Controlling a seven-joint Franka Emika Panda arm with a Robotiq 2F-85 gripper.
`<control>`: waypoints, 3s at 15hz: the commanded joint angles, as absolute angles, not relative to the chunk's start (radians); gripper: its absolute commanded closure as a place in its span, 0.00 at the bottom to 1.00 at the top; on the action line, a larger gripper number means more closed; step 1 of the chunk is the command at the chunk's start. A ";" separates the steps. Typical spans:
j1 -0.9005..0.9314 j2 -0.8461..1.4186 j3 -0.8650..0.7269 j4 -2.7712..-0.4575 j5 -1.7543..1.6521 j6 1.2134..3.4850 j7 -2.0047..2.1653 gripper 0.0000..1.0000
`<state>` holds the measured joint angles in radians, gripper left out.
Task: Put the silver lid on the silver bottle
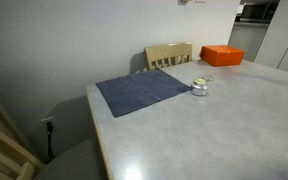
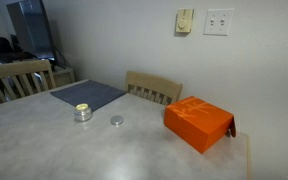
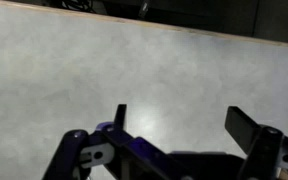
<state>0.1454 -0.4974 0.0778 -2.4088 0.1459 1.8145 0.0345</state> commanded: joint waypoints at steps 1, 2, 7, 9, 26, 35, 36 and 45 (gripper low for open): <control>0.135 -0.497 0.087 -2.407 0.150 1.812 0.031 0.00; 0.133 -0.498 0.088 -2.407 0.143 1.821 0.027 0.00; 0.123 -0.479 0.078 -2.388 0.115 1.863 0.011 0.00; 0.112 -0.458 0.063 -2.366 0.108 1.880 -0.003 0.00; 0.050 -0.222 -0.038 -2.215 0.129 1.900 -0.098 0.00; 0.056 -0.109 -0.083 -2.309 0.210 2.463 -0.308 0.00; 0.054 -0.068 -0.092 -2.295 0.243 2.472 -0.334 0.00; -0.030 0.200 -0.072 -2.116 0.255 2.391 -0.319 0.00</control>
<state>0.0166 0.1099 -0.0954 -2.2173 0.2426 2.4496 -0.3128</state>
